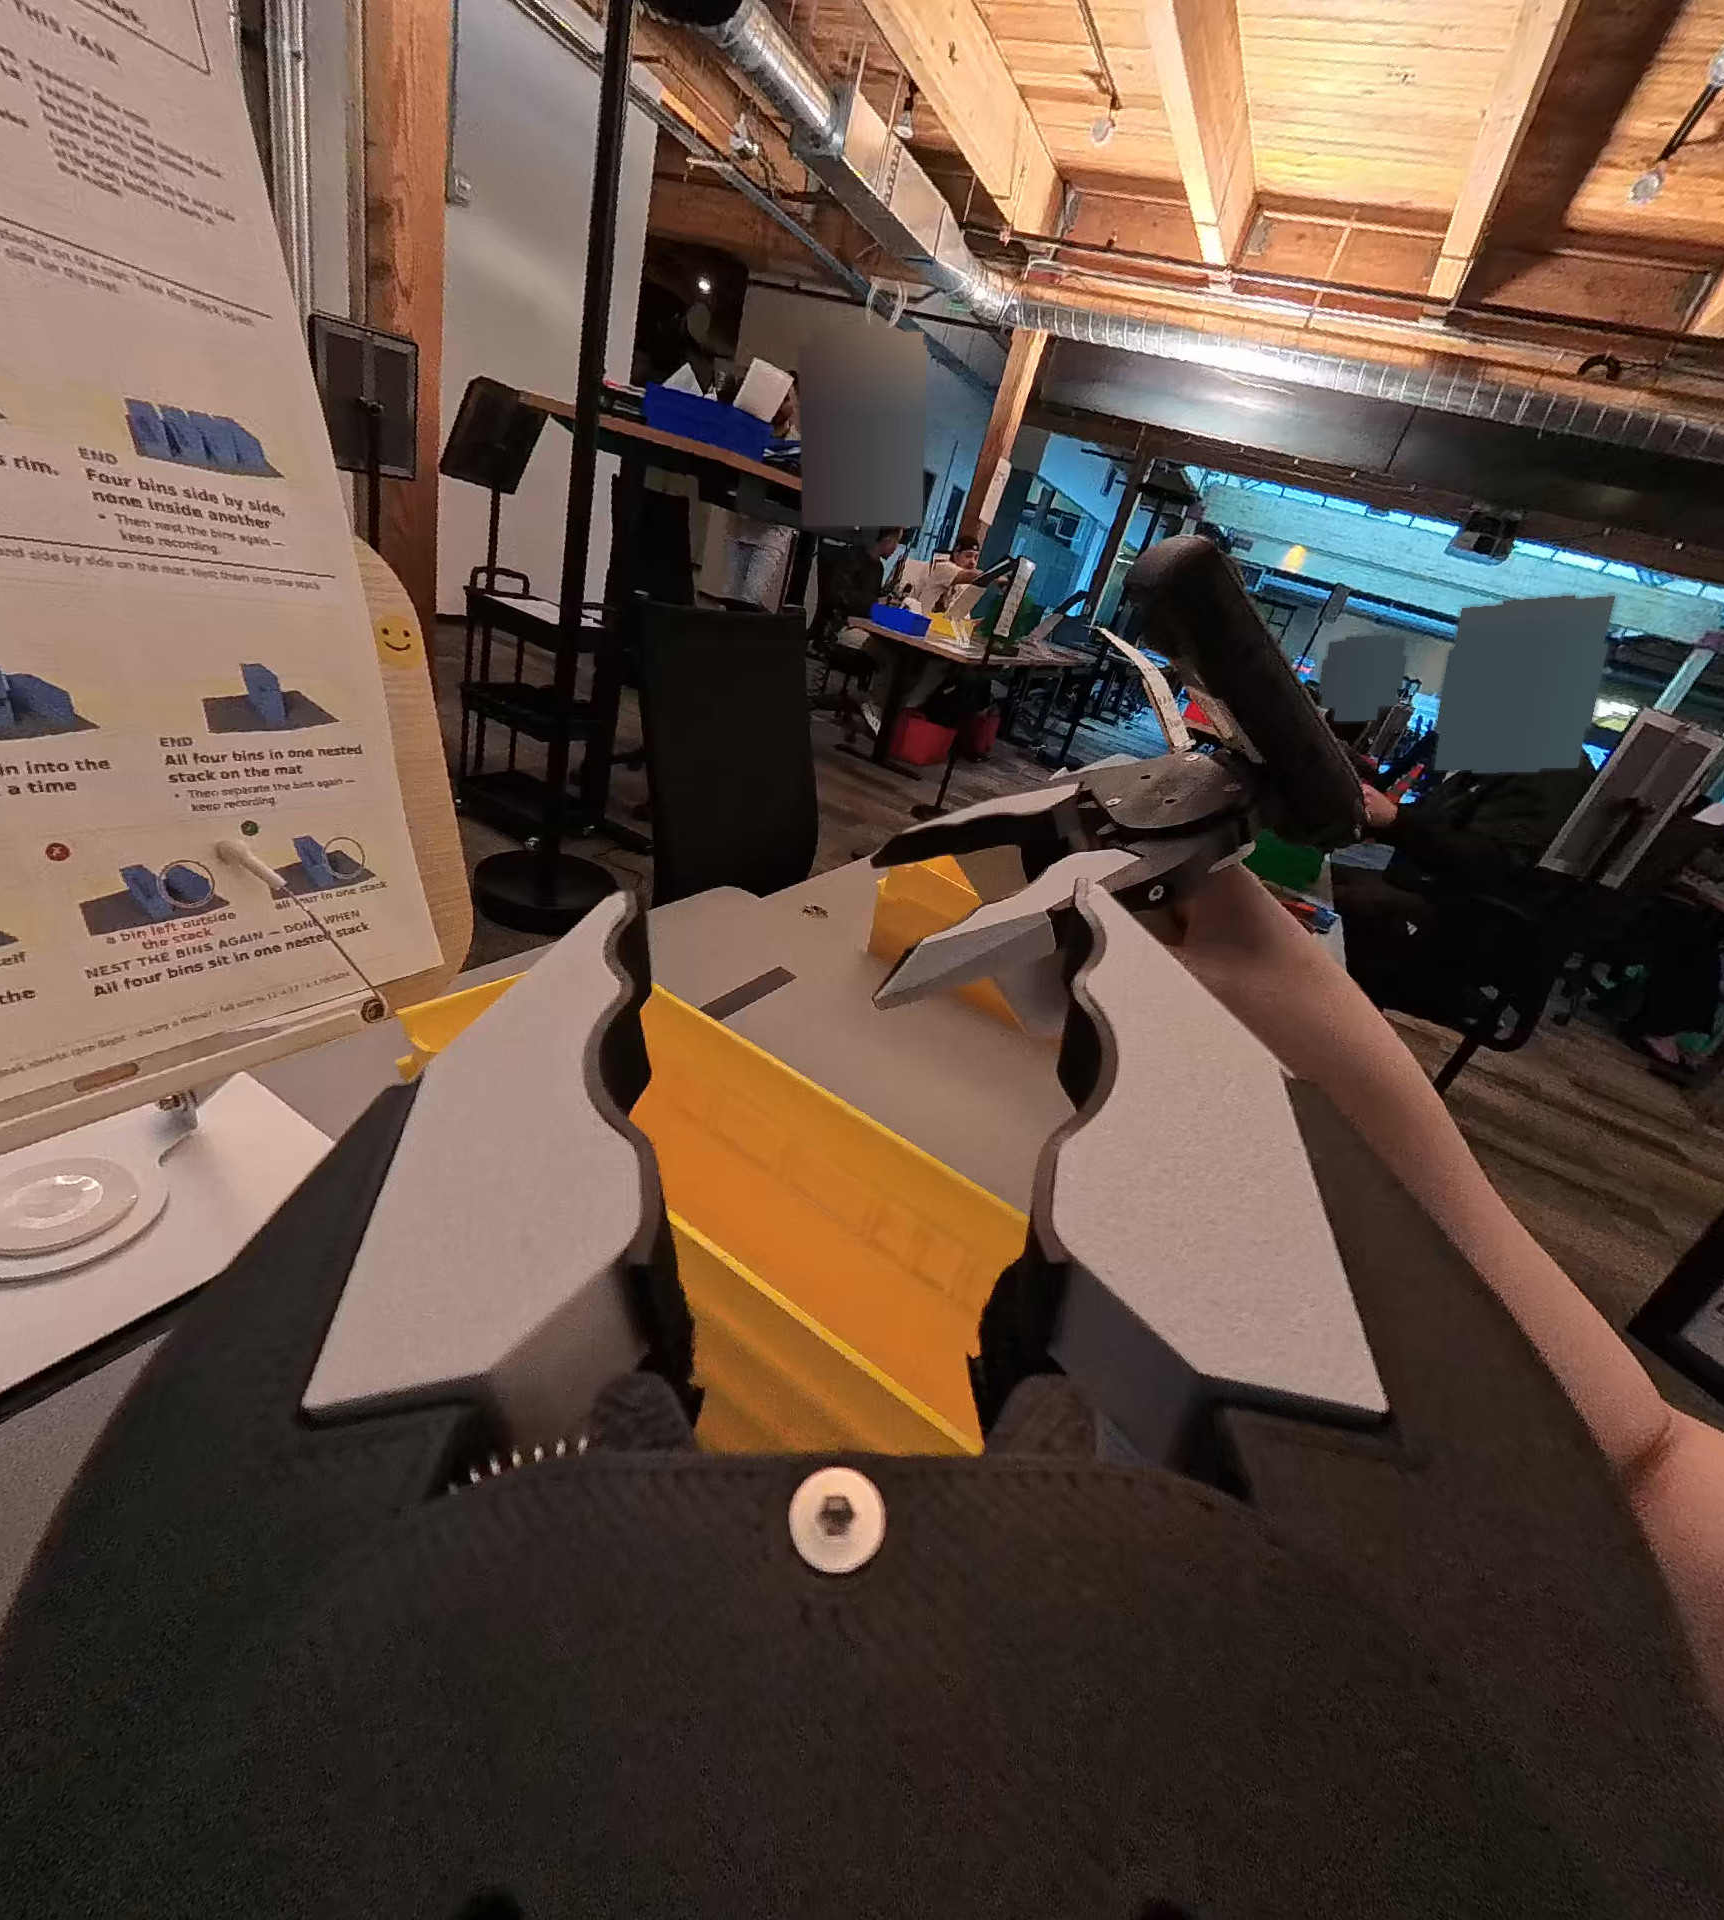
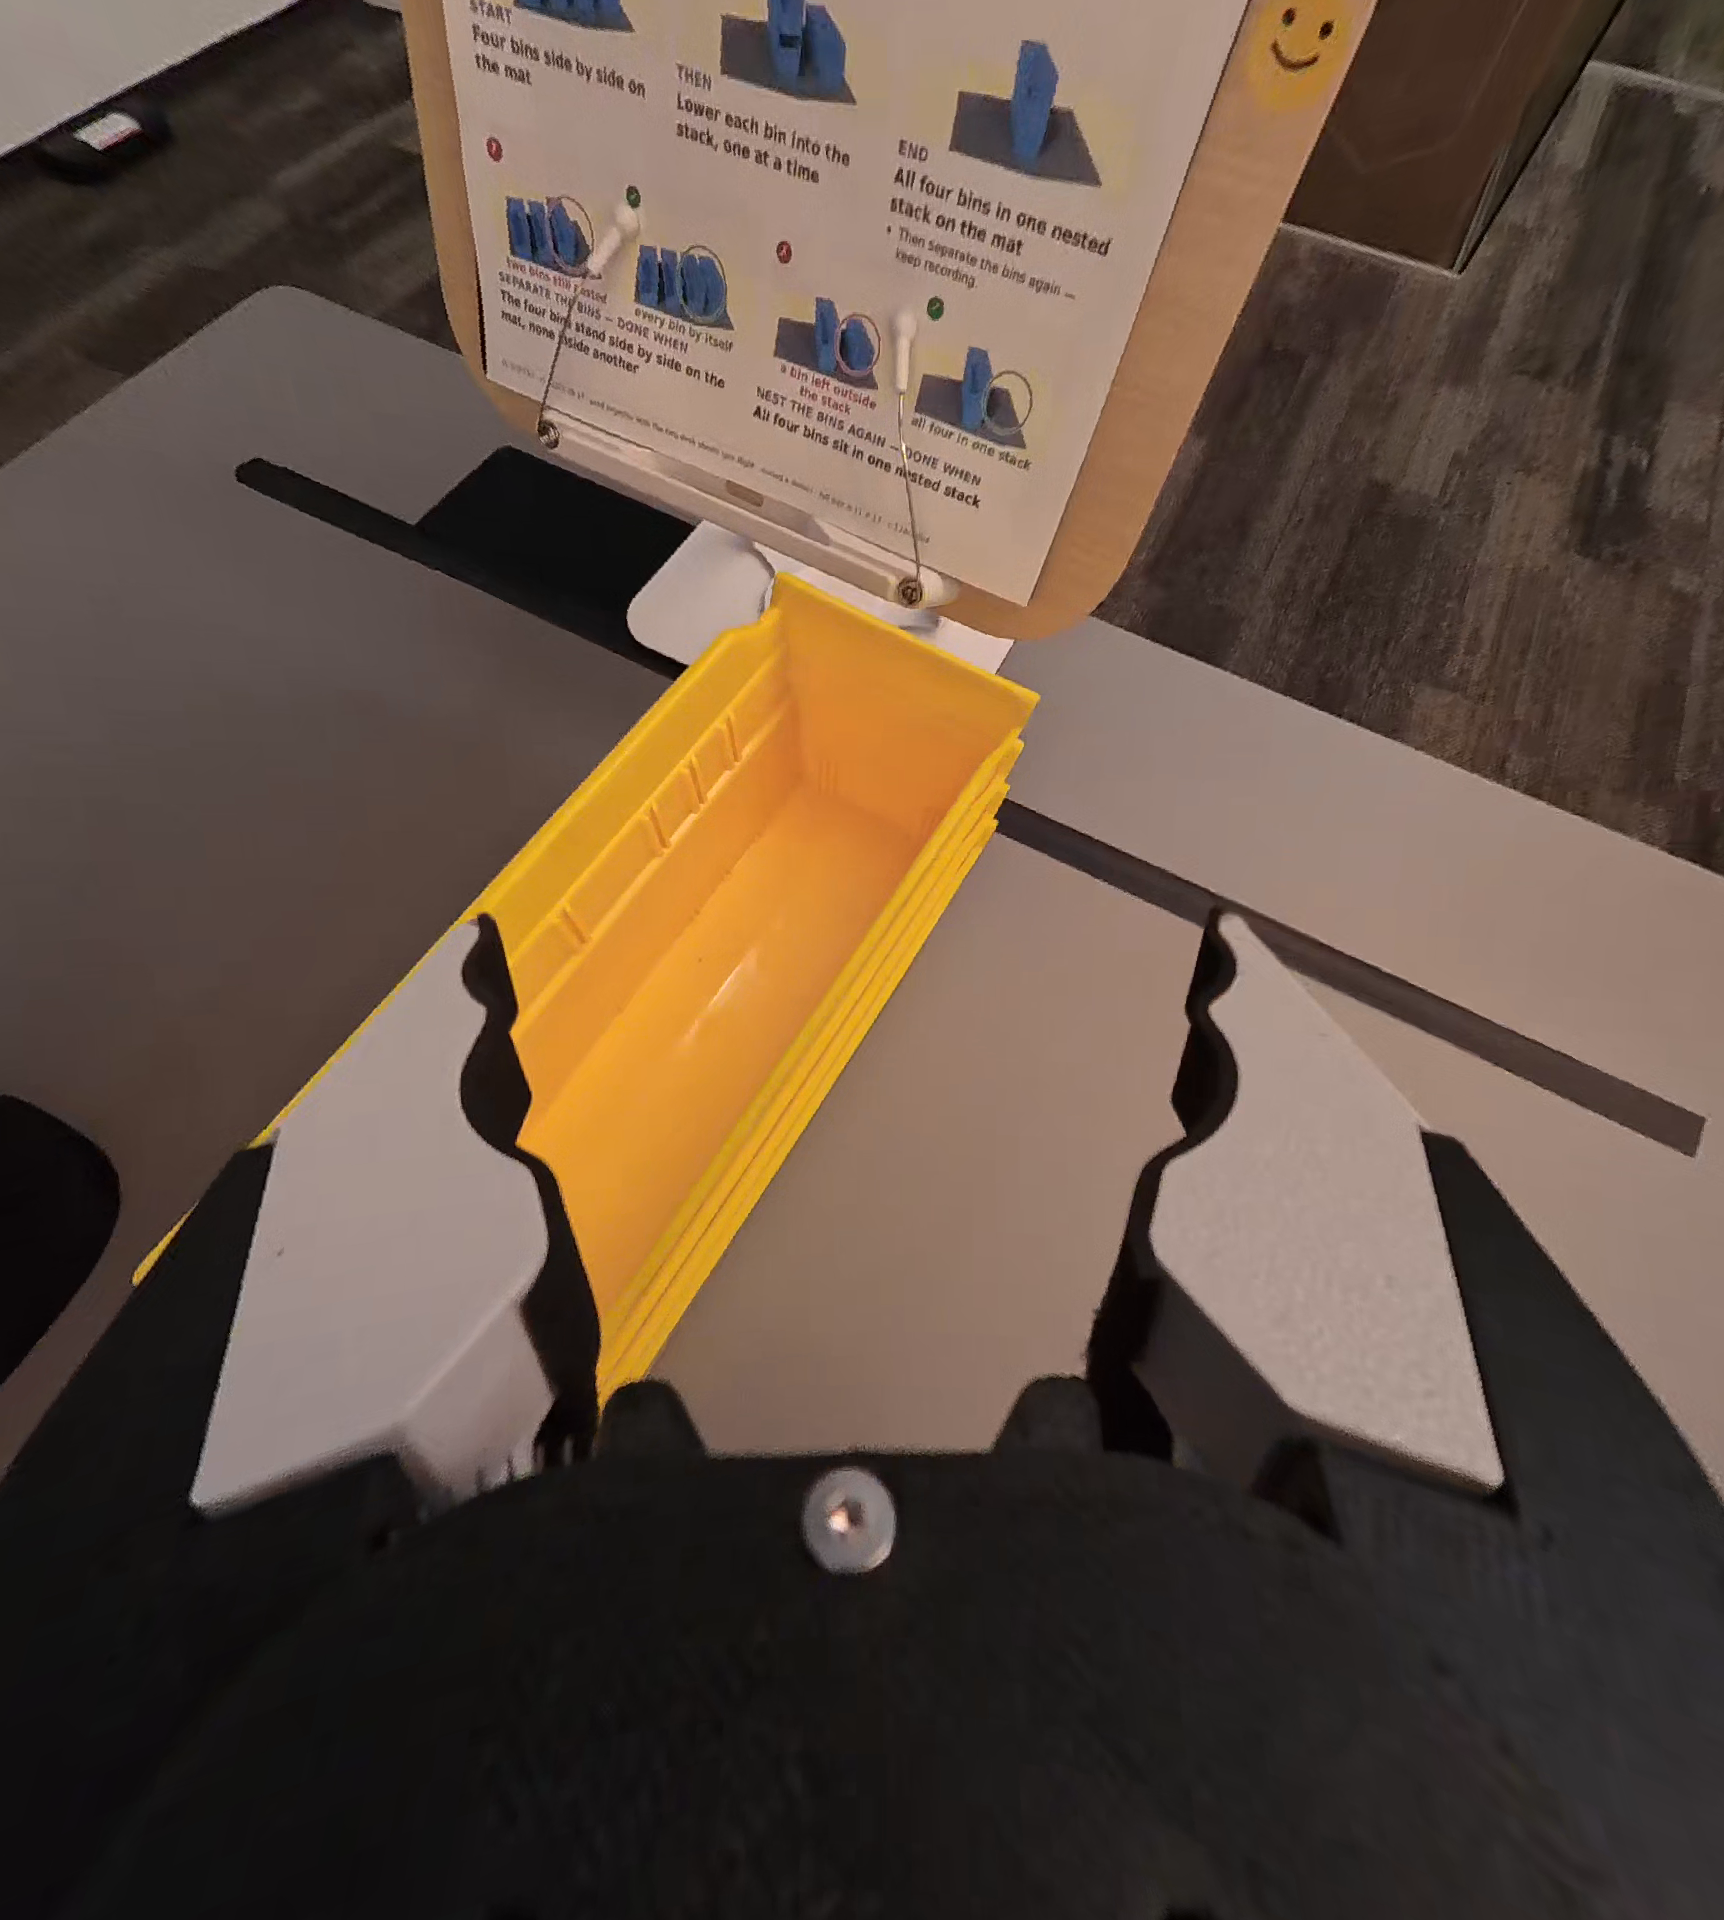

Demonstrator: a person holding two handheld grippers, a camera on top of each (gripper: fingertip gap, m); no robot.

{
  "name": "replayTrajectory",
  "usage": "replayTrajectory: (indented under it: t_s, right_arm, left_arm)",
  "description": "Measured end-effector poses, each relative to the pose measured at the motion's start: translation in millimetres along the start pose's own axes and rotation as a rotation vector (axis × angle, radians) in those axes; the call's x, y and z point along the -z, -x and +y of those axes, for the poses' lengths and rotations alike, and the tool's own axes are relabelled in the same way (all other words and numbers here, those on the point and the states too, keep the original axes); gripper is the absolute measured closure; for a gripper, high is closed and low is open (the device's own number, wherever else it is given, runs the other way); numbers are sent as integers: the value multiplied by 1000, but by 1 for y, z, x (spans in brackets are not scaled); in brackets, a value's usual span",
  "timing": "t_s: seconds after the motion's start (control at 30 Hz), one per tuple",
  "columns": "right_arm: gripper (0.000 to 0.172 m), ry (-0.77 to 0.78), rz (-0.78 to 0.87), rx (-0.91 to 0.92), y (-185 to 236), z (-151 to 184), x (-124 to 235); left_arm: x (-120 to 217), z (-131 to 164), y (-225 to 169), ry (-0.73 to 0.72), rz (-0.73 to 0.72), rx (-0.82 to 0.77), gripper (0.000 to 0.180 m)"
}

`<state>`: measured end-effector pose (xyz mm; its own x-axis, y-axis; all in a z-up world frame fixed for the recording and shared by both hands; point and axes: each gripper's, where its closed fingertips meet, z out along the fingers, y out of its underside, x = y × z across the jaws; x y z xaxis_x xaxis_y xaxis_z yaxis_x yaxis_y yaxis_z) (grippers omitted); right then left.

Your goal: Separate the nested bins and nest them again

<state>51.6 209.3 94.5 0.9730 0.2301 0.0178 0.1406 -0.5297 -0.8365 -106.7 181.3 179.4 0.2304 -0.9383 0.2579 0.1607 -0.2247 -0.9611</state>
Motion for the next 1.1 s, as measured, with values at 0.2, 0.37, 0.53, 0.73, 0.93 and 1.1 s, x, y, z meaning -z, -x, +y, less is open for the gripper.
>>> replayTrajectory:
  t_s: [0.2, 0.37, 0.53, 0.73, 0.93, 1.1]
  right_arm:
    - [43, 59, 0, 24, 11, 6, -7]
    - [43, 90, 1, -17, 27, 0, -7]
    - [40, 180, 24, -178, 45, -1, -16]
    - [31, 522, 109, -258, 59, 39, -47]
    - [30, 715, 224, -266, 56, 66, -69]
    - [31, 856, 227, -350, 62, 92, -78]
  left_arm:
    - [6, -4, 5, -17, 1, 23, 101]
    - [18, -13, 6, -48, 15, 43, 101]
    - [37, -26, 10, -101, 29, 66, 101]
    - [60, -39, 16, -164, 46, 117, 103]
    - [76, -47, 15, -203, 83, 148, 106]
    - [79, -48, 11, -203, 113, 153, 107]
